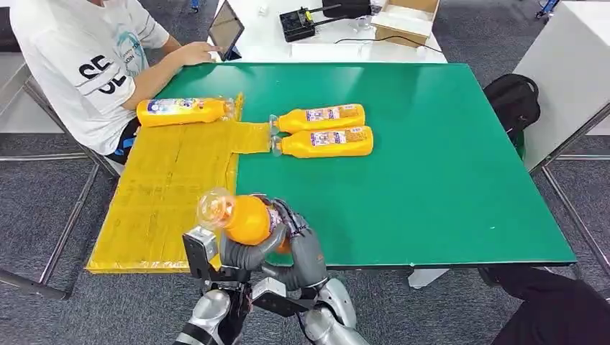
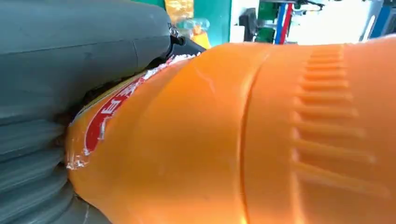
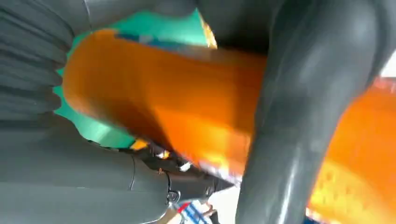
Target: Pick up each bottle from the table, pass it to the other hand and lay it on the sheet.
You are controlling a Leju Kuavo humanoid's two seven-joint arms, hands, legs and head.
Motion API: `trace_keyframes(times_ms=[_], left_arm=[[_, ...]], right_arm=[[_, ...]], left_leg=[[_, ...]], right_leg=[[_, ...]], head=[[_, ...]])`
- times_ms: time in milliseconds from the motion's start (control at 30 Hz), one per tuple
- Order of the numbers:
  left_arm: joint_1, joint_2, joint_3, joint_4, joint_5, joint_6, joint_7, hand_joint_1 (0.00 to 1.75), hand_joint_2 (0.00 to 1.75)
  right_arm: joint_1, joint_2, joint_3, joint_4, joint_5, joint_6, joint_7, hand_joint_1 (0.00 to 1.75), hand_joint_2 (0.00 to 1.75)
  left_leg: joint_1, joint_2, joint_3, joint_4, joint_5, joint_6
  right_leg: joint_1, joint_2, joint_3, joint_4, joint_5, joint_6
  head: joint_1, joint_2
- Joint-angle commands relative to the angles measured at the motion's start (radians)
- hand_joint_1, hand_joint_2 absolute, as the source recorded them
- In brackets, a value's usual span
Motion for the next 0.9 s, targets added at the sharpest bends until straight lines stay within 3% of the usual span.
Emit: trace_keyframes(times_ms=[33,167,300,433,500,533,800,833,900], left_arm=[[-0.06,-0.036,0.045,-0.012,-0.088,0.131,0.003,1.75,1.75],[-0.137,-0.019,0.145,-0.004,-0.162,0.282,0.003,1.75,1.75],[-0.171,-0.009,0.175,0.02,-0.157,0.284,0.003,1.75,1.75],[-0.27,0.04,0.255,0.099,-0.262,0.514,0.003,1.75,1.75],[-0.322,0.064,0.277,0.175,-0.304,0.549,0.003,1.75,1.75],[-0.358,0.056,0.395,0.235,-0.475,0.57,0.003,1.75,1.75],[-0.379,0.059,0.407,0.258,-0.479,0.57,0.003,1.75,1.75],[-0.38,0.002,0.588,0.258,-0.758,0.57,0.003,1.75,1.75],[-0.412,-0.026,0.731,0.276,-0.986,0.57,0.003,1.75,1.75]], right_arm=[[0.013,0.016,0.025,-0.02,-0.028,0.081,-0.034,0.0,0.0],[0.028,0.012,0.01,-0.162,-0.062,0.181,-0.064,0.0,0.0],[0.034,0.01,0.008,-0.205,-0.072,0.201,-0.06,0.0,0.0],[0.043,-0.002,0.004,-0.288,-0.141,0.233,-0.064,0.0,0.0],[0.045,-0.007,0.001,-0.317,-0.161,0.226,-0.064,0.0,0.0],[0.054,-0.013,0.0,-0.373,-0.198,0.206,-0.064,0.0,0.0],[0.052,-0.018,-0.003,-0.375,-0.203,0.209,-0.064,0.0,0.0],[0.059,-0.027,0.013,-0.42,-0.236,0.16,-0.064,0.0,0.0],[0.06,-0.038,0.016,-0.447,-0.27,0.132,-0.064,0.0,0.0]], left_leg=[[0.001,-0.001,0.005,0.001,-0.003,0.001],[0.001,0.0,0.003,0.002,-0.003,0.001],[0.001,-0.001,0.003,0.002,-0.002,0.001],[0.0,0.001,0.006,0.0,-0.002,0.002],[0.001,0.0,0.005,0.0,-0.001,0.001],[0.0,0.0,0.002,-0.001,0.0,0.0],[0.0,0.001,0.007,-0.001,-0.002,0.001],[0.0,0.001,0.005,-0.001,-0.001,0.001],[0.0,0.001,0.005,0.0,-0.002,0.001]], right_leg=[[0.001,-0.003,0.006,0.0,-0.003,-0.003],[0.002,-0.002,0.003,0.002,-0.003,-0.004],[0.002,-0.002,0.003,0.002,-0.002,-0.004],[0.001,-0.001,0.006,0.001,-0.002,-0.004],[0.001,-0.001,0.005,0.001,-0.002,-0.004],[0.001,-0.001,0.003,0.001,0.0,-0.002],[0.001,0.0,0.006,0.0,-0.002,-0.003],[0.001,-0.001,0.005,0.0,-0.002,-0.003],[0.001,0.0,0.005,0.001,-0.002,-0.003]], head=[[0.0,0.0],[0.0,0.0],[0.0,0.0],[0.001,0.0],[0.0,0.0],[0.001,0.0],[0.0,0.0],[0.0,0.0],[0.0,0.0]])
